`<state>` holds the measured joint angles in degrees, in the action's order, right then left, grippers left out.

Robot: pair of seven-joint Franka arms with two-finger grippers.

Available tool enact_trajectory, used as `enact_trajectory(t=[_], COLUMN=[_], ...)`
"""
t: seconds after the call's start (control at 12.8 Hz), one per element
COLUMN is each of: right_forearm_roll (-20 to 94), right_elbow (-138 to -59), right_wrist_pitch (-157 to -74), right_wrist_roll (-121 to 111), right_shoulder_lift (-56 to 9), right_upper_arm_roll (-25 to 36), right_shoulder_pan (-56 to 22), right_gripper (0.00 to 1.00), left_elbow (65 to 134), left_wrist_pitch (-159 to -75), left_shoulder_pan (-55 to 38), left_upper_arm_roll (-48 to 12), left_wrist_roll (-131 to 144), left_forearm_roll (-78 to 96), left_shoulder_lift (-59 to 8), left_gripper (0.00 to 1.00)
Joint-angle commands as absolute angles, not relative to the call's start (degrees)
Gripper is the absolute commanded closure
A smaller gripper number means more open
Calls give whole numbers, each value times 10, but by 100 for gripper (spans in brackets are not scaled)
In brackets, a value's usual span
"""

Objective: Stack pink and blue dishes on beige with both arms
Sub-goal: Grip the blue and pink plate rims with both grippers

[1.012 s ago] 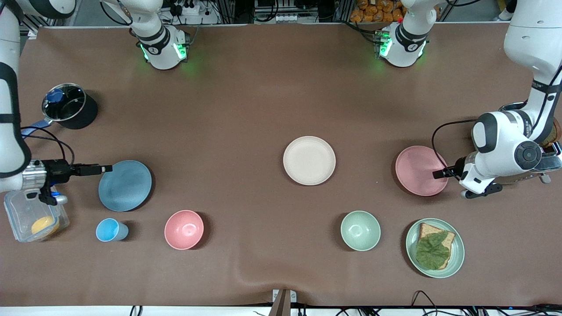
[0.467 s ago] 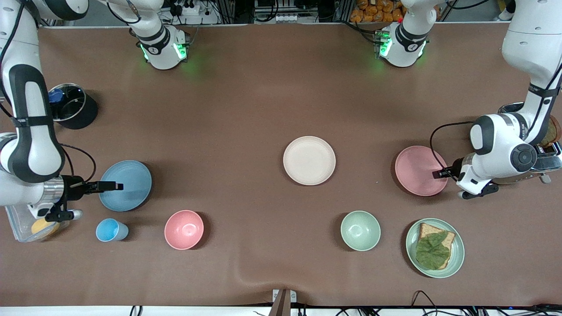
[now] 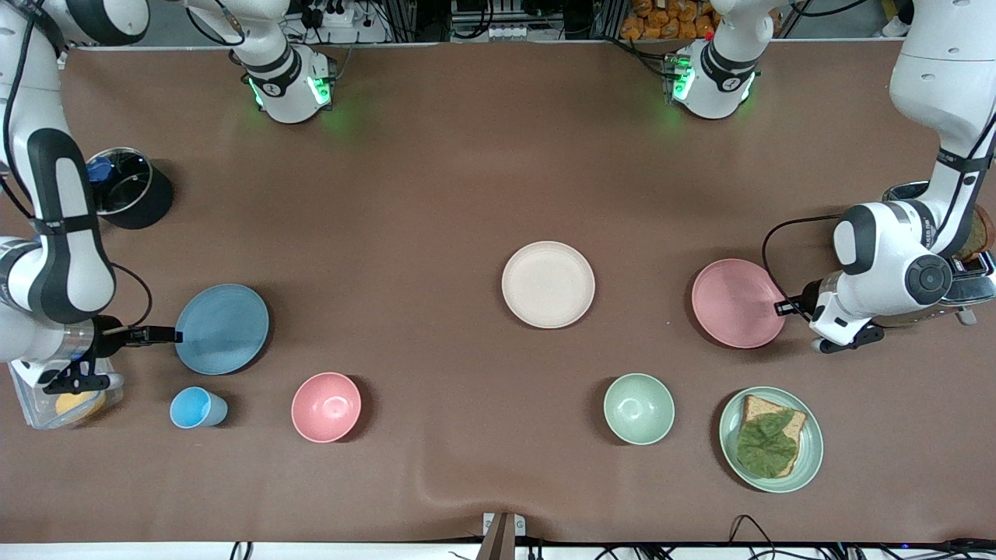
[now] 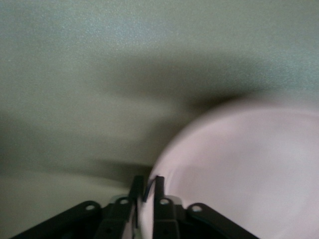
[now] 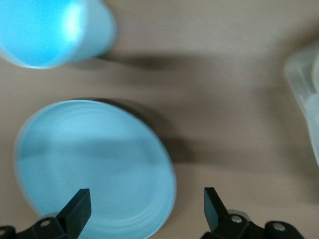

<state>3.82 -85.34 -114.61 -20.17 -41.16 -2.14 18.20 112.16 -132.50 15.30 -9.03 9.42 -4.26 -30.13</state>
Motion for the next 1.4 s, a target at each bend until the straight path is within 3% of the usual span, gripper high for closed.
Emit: enact_trajectory(t=[0.0, 0.47, 0.62, 0.86, 0.93, 1.01, 1.09, 1.17, 1.32], right_forearm_roll=[32, 32, 31, 31, 30, 28, 26, 26, 26], right_elbow=[-849, -849, -849, -849, -850, -850, -850, -850, -850], right_wrist_pitch=[-1168, -1168, -1170, -1177, -1181, -1182, -1182, -1182, -1182], right_wrist_roll=[-203, -203, -203, -204, -205, -210, -213, -214, -232], right_shoulder_lift=[-447, -461, -461, -462, -462, -462, -464, -464, -464], right_upper_arm_roll=[-30, -30, -30, -30, -30, -30, -30, -30, -30], right_shoulder_pan=[185, 180, 178, 179, 179, 179, 179, 180, 180], right_gripper=[0, 0, 0, 0, 9, 50, 83, 98, 100], left_elbow=[1116, 1115, 1103, 1022, 1003, 1000, 999, 999, 992], left_wrist_pitch=[-1327, -1314, -1283, -1170, -1147, -1143, -1143, -1143, -1143], left_shoulder_pan=[159, 162, 162, 159, 156, 154, 154, 150, 126], left_upper_arm_roll=[-96, -103, -120, -157, -170, -187, -211, -230, -245], left_wrist_roll=[99, 97, 97, 106, 110, 119, 133, 164, 226], left_forearm_roll=[-49, -49, -39, 3, 12, 18, 18, 17, 16], left_shoulder_lift=[-304, -284, -255, -243, -243, -243, -245, -249, -251], left_gripper=[100, 100, 100, 100, 100, 100, 100, 100, 100])
